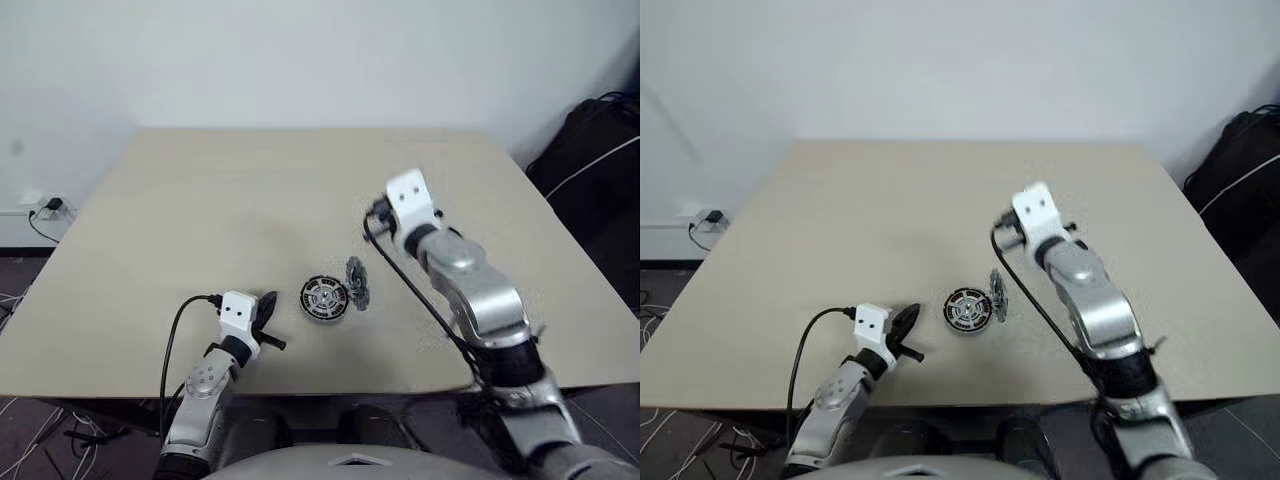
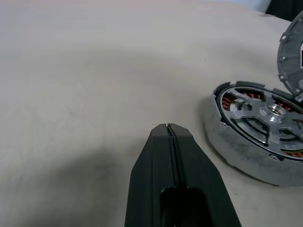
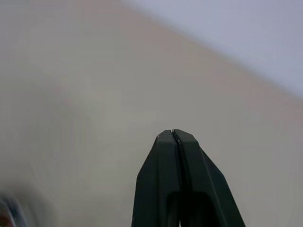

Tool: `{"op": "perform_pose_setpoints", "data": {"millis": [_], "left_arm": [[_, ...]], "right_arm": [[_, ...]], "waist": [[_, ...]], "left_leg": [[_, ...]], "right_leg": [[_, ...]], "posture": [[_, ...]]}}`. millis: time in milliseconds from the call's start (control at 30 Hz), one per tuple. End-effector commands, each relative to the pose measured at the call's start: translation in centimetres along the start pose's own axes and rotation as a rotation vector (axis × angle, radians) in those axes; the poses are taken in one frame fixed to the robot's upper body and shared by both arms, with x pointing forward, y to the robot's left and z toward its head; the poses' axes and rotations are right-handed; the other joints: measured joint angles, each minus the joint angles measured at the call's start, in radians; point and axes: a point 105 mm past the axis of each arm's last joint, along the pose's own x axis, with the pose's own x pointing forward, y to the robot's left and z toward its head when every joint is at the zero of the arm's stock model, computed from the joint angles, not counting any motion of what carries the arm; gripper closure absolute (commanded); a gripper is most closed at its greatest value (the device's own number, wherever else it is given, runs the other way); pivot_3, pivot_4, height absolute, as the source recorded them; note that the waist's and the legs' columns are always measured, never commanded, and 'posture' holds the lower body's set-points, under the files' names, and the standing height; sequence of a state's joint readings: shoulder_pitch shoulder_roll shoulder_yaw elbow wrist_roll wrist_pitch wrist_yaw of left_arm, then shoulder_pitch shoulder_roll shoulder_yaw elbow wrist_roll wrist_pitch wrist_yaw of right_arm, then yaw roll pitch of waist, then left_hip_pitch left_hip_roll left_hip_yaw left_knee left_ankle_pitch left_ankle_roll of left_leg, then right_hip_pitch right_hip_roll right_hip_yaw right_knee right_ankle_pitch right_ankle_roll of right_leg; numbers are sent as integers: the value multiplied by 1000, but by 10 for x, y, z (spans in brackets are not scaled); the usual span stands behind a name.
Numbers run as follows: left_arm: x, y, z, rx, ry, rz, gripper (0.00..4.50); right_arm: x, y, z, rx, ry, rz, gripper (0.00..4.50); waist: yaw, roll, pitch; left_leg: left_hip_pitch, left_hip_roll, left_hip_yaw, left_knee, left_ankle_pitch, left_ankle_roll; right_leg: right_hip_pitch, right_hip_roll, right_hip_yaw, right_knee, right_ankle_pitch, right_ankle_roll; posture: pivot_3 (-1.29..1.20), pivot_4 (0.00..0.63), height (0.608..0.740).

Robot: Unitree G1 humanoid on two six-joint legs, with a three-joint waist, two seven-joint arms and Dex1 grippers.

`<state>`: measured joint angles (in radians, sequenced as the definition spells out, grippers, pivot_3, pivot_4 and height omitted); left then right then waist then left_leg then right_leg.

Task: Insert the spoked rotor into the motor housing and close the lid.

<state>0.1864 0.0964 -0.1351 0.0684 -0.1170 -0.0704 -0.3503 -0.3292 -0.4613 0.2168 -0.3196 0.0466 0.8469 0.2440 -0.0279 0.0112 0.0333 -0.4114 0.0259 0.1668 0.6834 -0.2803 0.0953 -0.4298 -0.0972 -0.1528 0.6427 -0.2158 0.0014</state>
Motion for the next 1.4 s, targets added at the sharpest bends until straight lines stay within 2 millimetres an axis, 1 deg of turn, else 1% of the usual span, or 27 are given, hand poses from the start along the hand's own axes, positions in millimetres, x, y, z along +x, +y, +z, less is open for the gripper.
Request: {"op": "perform_pose_setpoints", "data": {"millis": [33,100,167,267,367,533,700,767,867,933,1033,1200,1333,1400], "left_arm": [[3,-3,17,22,-57,-22,4500],[4,-3,17,26,-53,-26,4500],[4,-3,17,29,-50,-33,4500],[4,-3,17,31,-46,-38,4500],[5,-3,17,31,-44,-40,4500],[5,-3,17,30,-43,-39,4500],[3,-1,18,29,-45,-25,4500],[2,-1,18,29,-46,-23,4500],[2,-1,18,28,-48,-20,4500],[2,-2,18,26,-47,-18,4500],[1,-2,17,20,-43,-14,4500],[2,-2,15,16,-39,-12,4500],[4,-4,15,11,-40,-18,4500],[5,-6,15,8,-41,-22,4500]], "right_arm": [[-10,5,-7,-106,43,55,4472],[-21,20,-26,-147,128,182,4472],[-31,33,-35,-162,163,296,4472],[-43,52,-38,-171,167,441,4472],[-46,60,-34,-132,135,492,4472],[-42,63,-33,-79,118,495,4472],[-39,61,-40,-80,152,482,4472],[-37,57,-45,-89,189,454,4472],[-32,41,-64,-111,307,354,4472],[-29,31,-71,-124,352,290,4472],[-25,26,-67,-104,336,254,4472],[-23,32,-55,-87,281,268,4472],[-22,39,-38,-45,196,294,4472],[-21,43,-25,-20,123,305,4472]], "waist": [[-3,0,0],[1,0,1],[6,0,1],[8,0,1],[14,-2,2],[19,-3,3],[19,-3,3],[19,-3,3],[20,-3,3],[19,-3,3],[19,-3,3],[18,-3,3],[18,-3,3],[18,-3,3]], "left_leg": [[1,1,0,0,0,0],[2,2,-1,0,0,-1],[4,2,-4,1,-3,4],[4,2,-5,1,-3,5],[4,2,-5,1,-4,6],[2,1,-5,3,-4,7],[2,1,-5,3,-4,7],[2,1,-5,3,-4,7],[2,1,-5,3,-4,7],[2,1,-5,4,-4,6],[2,1,-5,4,-2,3],[1,1,-5,3,-2,3],[1,1,-5,4,-2,3],[1,1,-5,4,-2,4]], "right_leg": [[0,0,0,0,0,0],[-1,1,-2,0,-1,-1],[0,1,-3,0,-2,-2],[0,0,-4,0,-2,-2],[0,0,-4,-1,-1,-2],[0,0,-4,-1,-1,-1],[0,-1,-4,-2,-1,-1],[0,-1,-4,-2,-1,-1],[0,-1,-4,-1,-1,-1],[0,-1,-4,-1,-1,-1],[0,-1,-4,-1,-1,-1],[-1,-1,-5,-1,-1,-1],[0,-1,-5,-1,-1,-1],[0,-1,-5,-1,0,-1]], "posture": [[0,0,740],[0,0,740],[0,0,740],[0,0,740],[0,0,740],[0,0,740],[0,0,740],[0,0,740],[0,0,740],[0,0,740],[0,0,740],[0,0,740],[0,0,740],[0,0,740]]}}
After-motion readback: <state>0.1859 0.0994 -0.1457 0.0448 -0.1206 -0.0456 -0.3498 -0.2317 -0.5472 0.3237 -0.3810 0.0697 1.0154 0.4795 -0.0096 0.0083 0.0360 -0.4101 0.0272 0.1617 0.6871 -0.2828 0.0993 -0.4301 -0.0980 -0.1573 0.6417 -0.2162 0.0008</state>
